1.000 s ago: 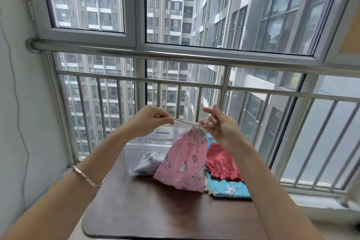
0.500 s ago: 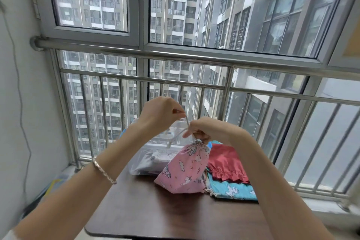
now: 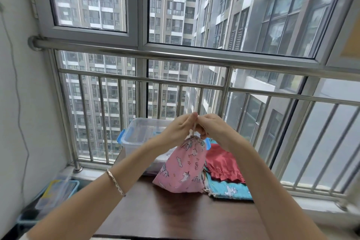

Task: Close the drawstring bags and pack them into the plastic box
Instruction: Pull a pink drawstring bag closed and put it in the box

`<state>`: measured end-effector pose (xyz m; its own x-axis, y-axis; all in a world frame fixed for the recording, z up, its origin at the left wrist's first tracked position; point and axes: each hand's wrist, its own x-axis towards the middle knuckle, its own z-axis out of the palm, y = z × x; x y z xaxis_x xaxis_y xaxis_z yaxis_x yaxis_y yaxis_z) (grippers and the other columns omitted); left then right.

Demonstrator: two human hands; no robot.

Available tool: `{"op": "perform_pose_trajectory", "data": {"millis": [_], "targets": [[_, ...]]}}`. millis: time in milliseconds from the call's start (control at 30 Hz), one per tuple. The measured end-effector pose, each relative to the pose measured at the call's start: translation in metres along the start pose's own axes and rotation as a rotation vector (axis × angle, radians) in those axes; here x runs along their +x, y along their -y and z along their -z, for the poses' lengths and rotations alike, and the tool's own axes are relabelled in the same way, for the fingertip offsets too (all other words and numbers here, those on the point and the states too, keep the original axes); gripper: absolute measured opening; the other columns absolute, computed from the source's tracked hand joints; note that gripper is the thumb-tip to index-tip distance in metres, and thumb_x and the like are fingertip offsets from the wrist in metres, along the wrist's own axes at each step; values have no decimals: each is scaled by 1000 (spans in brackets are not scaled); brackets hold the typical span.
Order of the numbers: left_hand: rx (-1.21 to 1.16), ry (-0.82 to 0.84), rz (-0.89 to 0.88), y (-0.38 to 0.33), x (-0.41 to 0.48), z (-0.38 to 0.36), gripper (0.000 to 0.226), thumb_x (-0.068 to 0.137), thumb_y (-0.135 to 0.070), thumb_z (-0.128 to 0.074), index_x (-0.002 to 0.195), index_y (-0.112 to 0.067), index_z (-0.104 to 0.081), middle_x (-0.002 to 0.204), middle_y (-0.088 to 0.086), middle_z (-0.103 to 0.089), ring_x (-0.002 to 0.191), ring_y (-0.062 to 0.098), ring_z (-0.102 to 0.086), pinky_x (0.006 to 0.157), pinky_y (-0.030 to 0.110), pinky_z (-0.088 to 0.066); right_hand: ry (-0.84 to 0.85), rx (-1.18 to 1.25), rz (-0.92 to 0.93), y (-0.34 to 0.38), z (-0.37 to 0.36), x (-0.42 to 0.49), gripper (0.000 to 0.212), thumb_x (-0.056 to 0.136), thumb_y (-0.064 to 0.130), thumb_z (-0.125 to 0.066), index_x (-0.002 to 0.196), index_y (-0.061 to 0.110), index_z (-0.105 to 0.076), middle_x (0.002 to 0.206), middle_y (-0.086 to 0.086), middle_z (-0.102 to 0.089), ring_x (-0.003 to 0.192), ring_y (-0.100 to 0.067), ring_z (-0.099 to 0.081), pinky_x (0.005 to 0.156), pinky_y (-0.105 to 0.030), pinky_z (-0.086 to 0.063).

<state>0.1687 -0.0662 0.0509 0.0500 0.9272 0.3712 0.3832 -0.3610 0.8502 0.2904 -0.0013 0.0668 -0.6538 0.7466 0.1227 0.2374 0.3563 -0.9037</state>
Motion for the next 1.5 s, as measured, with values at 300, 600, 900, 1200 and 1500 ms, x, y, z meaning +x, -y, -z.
{"op": "perform_pose_trajectory", "data": {"millis": [300, 600, 900, 1200, 1500], "targets": [[250, -49, 62, 35, -6, 44, 21, 94, -31, -55, 84, -33, -73, 75, 20, -63, 63, 18, -46, 61, 33, -36, -144, -21, 84, -18, 15, -7, 28, 98, 25, -54, 84, 10, -73, 63, 4, -64, 60, -4, -60, 70, -14, -42], [228, 48, 126, 22, -10, 31, 24, 93, -32, -60, 106, -16, -73, 99, 0, -74, 98, 16, -68, 92, 33, -51, -124, -7, 159, -21, -1, -3, 20, 90, 20, -67, 87, 2, -74, 73, -11, -72, 69, -14, -68, 77, -24, -55], [114, -65, 104, 23, 0, 26, 22, 86, -28, -69, 89, -6, -75, 77, 4, -72, 69, 6, -64, 70, 18, -51, -72, -24, 146, -23, 11, -11, 32, 78, 1, -74, 104, 8, -57, 86, -7, -72, 83, -20, -70, 86, -37, -57], [347, 3, 58, 15, 1, 32, 15, 87, -21, -68, 90, -9, -75, 74, -4, -70, 68, 6, -64, 74, 27, -54, -300, -505, 422, -25, -8, -12, 9, 83, 10, -65, 80, 10, -74, 74, 12, -61, 75, -4, -60, 73, -21, -50], [357, -112, 45, 12, 2, 32, 12, 86, -17, -70, 97, -12, -73, 75, -6, -71, 67, 2, -66, 65, 18, -52, -181, 214, 170, -30, -3, -7, 24, 82, -1, -67, 101, 9, -55, 76, -1, -71, 79, -18, -69, 89, -33, -52]]}}
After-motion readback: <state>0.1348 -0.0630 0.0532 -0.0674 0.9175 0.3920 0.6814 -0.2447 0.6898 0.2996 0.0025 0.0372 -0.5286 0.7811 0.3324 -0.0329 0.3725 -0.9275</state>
